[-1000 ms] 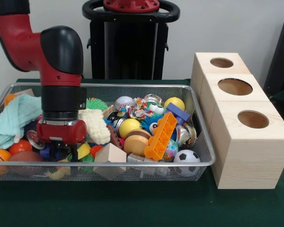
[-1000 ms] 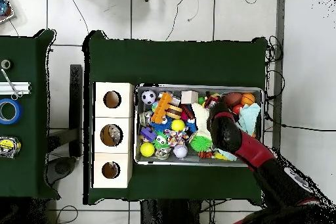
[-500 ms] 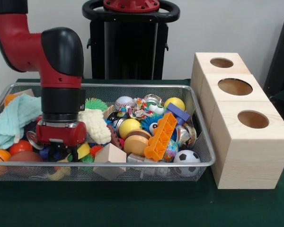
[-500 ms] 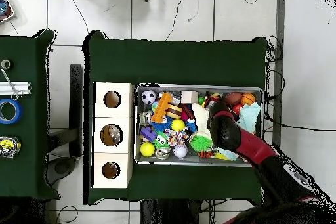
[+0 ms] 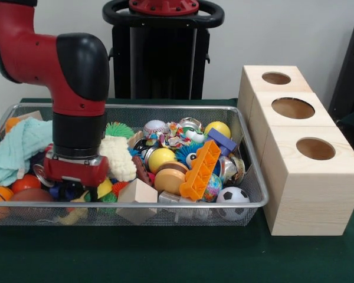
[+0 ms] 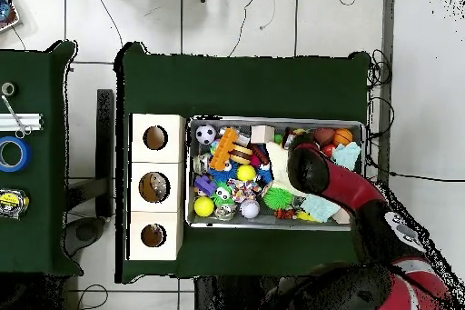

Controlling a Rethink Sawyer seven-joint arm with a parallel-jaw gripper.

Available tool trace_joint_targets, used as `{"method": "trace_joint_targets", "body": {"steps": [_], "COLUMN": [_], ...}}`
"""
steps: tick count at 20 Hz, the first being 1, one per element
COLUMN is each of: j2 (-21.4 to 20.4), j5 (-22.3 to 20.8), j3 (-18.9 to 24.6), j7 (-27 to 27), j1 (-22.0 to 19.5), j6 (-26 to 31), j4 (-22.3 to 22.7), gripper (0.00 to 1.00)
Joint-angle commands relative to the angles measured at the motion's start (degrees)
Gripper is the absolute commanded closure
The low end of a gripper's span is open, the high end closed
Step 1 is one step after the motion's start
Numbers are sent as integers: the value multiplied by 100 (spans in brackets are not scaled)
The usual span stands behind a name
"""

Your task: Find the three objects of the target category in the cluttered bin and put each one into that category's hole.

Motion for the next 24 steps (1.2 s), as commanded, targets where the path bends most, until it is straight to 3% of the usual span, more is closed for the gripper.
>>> {"method": "trace_joint_targets", "body": {"steps": [1, 8, 15, 24], "j2": [1417, 1269, 1355, 1221], "j5": [278, 454, 615, 810], "j3": [-735, -1233, -1291, -1530], "j7": [479, 1008, 1065, 1129], "j1": [307, 533, 372, 461], "j6": [1648, 1794, 1345, 1272], "j4": [-707, -564, -422, -112], "gripper": [0, 0, 0, 0]}}
